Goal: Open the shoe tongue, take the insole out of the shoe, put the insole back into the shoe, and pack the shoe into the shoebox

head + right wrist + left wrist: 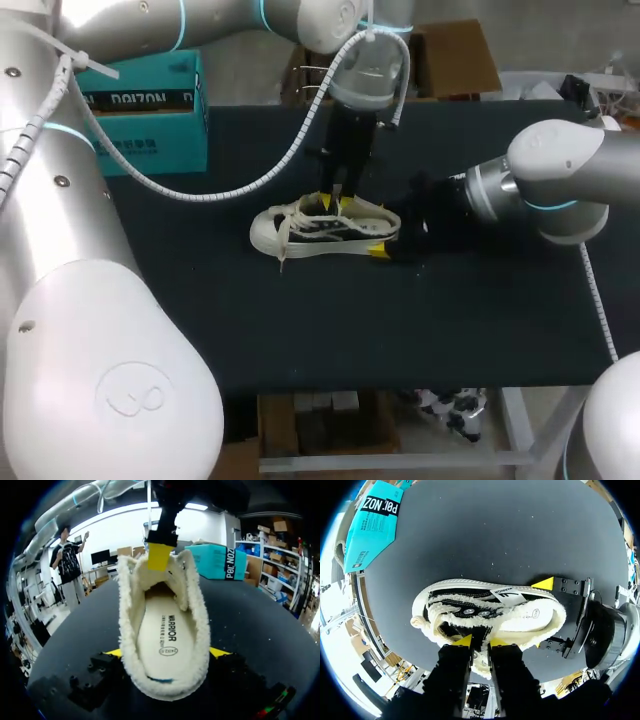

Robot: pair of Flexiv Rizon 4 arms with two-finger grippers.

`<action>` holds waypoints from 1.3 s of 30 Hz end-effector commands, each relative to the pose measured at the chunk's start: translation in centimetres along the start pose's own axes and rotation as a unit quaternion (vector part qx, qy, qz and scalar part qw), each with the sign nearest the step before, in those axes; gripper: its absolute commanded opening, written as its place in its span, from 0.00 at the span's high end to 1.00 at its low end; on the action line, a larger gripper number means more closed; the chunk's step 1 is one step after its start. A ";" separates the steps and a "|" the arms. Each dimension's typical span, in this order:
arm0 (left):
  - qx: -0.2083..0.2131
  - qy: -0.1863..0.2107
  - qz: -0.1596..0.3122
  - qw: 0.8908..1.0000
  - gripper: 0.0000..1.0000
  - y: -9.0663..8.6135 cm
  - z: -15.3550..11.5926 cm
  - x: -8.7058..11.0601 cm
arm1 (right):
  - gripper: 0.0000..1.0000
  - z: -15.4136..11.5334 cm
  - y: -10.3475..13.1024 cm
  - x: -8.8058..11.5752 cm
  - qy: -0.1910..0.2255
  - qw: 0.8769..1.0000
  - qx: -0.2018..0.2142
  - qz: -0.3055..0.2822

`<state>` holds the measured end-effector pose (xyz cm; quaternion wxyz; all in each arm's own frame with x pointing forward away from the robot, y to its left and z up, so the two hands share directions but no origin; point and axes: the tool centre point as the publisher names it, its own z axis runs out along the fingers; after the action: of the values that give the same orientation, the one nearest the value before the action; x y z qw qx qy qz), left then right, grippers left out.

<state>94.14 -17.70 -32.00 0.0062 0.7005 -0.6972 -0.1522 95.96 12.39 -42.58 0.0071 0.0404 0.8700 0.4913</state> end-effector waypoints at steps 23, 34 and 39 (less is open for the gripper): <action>0.163 0.201 -0.161 0.952 1.00 5.3 1.1 -6.2 | 1.00 0.1 -0.1 -0.1 0.001 1.000 -0.001 0.000; 0.160 0.265 -0.217 0.926 1.00 3.0 2.4 -8.8 | 1.00 0.1 -0.1 -0.1 0.001 1.000 -0.001 0.000; 0.140 0.277 -0.198 0.930 1.00 1.8 2.9 -8.5 | 1.00 0.1 -0.1 -0.1 0.001 1.000 -0.001 0.000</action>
<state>91.13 -9.34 -31.75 0.0084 0.8458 -0.5264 0.0859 95.93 12.46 -42.46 0.0068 0.0409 0.8705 0.4904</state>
